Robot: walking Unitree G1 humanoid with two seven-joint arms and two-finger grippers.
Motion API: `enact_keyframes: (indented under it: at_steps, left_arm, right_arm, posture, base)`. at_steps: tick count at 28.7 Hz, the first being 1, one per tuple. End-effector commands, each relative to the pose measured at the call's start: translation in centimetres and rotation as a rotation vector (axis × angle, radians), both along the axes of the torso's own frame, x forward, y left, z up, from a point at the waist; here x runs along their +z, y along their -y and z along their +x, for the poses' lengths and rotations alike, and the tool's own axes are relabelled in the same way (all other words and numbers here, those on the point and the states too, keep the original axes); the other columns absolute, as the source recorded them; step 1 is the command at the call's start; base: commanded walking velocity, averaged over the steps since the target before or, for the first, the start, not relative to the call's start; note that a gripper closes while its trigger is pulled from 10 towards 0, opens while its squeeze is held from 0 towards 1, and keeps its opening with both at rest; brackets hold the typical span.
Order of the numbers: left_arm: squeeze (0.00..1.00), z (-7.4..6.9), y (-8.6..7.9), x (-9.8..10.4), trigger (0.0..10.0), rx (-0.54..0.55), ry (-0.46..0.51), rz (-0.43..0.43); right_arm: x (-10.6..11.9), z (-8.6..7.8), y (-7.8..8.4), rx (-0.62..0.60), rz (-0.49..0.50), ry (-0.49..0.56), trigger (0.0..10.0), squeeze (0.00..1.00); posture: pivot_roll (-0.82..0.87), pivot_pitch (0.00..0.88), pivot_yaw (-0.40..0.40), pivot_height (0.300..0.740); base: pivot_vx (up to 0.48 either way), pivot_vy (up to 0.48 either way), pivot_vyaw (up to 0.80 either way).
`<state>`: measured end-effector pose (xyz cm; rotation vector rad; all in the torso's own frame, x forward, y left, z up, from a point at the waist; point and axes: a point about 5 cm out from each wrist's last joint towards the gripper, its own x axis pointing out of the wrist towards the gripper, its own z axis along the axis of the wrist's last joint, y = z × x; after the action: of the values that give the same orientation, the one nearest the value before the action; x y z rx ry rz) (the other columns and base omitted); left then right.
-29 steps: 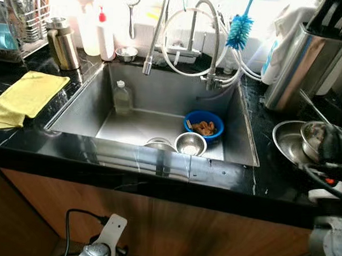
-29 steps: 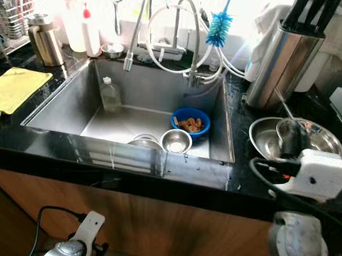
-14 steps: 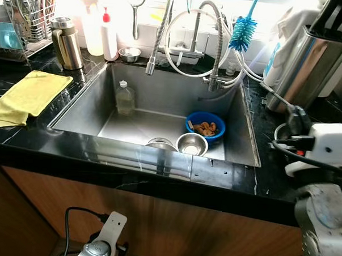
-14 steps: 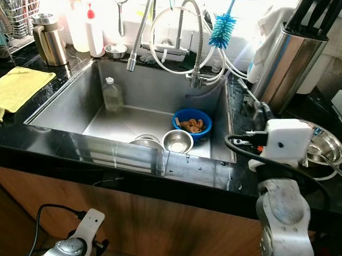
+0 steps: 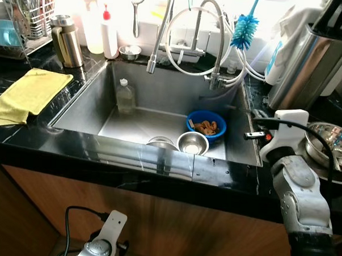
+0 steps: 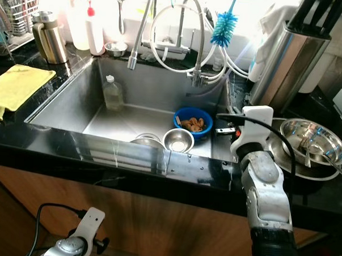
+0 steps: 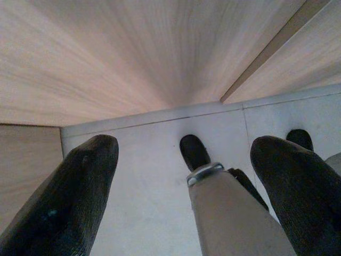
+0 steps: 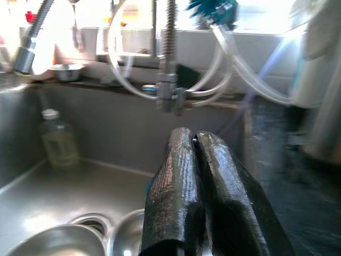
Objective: Kitchen organization
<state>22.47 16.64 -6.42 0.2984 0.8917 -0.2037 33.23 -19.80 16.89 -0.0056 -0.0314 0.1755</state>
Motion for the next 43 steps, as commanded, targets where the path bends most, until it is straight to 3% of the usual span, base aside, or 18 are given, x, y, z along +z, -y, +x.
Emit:
enact_keyframes:
  at_steps: [1,5,9,15,17,18,21,22,33,34,35,39,43]
  left_arm:
    - [0.0,-0.5,-0.1,-0.3,10.0,0.017,-0.014,-0.001]
    - [0.0,-0.6,-0.1,-0.3,10.0,0.021,-0.016,-0.001]
    - [0.0,-0.7,-0.1,-0.4,10.0,0.021,-0.021,-0.001]
    - [0.0,-0.8,-0.2,-0.5,10.0,0.021,-0.023,-0.001]
    - [0.0,-0.7,-0.2,-0.4,10.0,0.025,-0.021,-0.003]
    - [0.0,-0.7,-0.2,-0.4,10.0,0.027,-0.019,-0.003]
    - [0.0,-0.6,-0.2,-0.4,10.0,0.029,-0.018,-0.004]
    - [0.0,-0.6,-0.2,-0.3,10.0,0.031,-0.017,-0.005]
    - [0.0,-0.5,-0.3,-0.3,10.0,0.036,-0.019,-0.006]
    - [0.0,-0.5,-0.4,-0.3,10.0,0.037,-0.019,-0.006]
    - [0.0,-0.5,-0.4,-0.3,10.0,0.037,-0.019,-0.006]
    - [0.0,-0.6,-0.4,-0.3,10.0,0.039,-0.02,-0.004]
    - [0.0,-0.5,-0.4,-0.3,10.0,0.035,-0.022,-0.002]
  right_arm:
    - [-0.4,0.7,0.6,0.006,0.052,-0.026,10.0,0.0]
    - [-1.0,1.2,0.5,0.025,0.086,-0.059,10.0,0.0]
    - [-2.1,1.6,0.5,0.05,0.057,-0.123,10.0,0.0]
    - [-2.5,2.0,1.1,0.017,0.074,-0.125,10.0,0.03]
    - [-2.5,2.1,1.1,0.018,0.075,-0.121,10.0,0.73]
    - [-2.4,2.1,1.2,0.017,0.076,-0.116,10.0,0.93]
    - [-2.3,2.2,1.3,0.015,0.077,-0.11,10.0,0.93]
    - [-2.0,2.3,1.4,0.01,0.078,-0.101,10.0,1.0]
    - [-1.1,2.6,1.4,-0.016,0.062,-0.039,10.0,1.0]
    - [-0.8,2.5,1.5,-0.034,0.044,-0.019,10.0,0.36]
    - [-0.6,2.5,1.5,-0.041,0.039,-0.013,10.0,0.0]
    - [0.8,1.9,1.9,-0.127,-0.052,0.071,10.0,0.0]
    - [3.1,0.1,2.0,-0.222,-0.135,0.215,10.0,0.0]
  posture:
    - [0.04,0.0,-0.075,0.736]
    - [0.05,0.0,-0.079,0.736]
    - [0.05,0.0,-0.081,0.736]
    - [0.06,0.0,-0.082,0.736]
    - [0.06,0.0,-0.084,0.736]
    - [0.06,0.0,-0.085,0.736]
    - [0.06,0.0,-0.085,0.736]
    - [0.06,0.0,-0.086,0.736]
    - [0.05,0.0,-0.083,0.736]
    - [0.05,0.0,-0.082,0.736]
    - [0.05,0.0,-0.082,0.736]
    - [0.05,0.006,-0.079,0.736]
    - [0.04,0.013,-0.072,0.736]
  base:
    - [0.0,0.0,0.0]
    - [0.0,0.0,0.0]
    - [0.0,0.0,0.0]
    - [0.0,0.0,0.0]
    - [0.0,0.0,0.0]
    - [0.0,0.0,0.0]
    - [0.0,0.0,0.0]
    - [0.0,0.0,0.0]
    - [0.0,0.0,0.0]
    - [0.0,0.0,0.0]
    - [0.0,0.0,0.0]
    - [0.0,0.0,0.0]
    - [0.0,0.0,0.0]
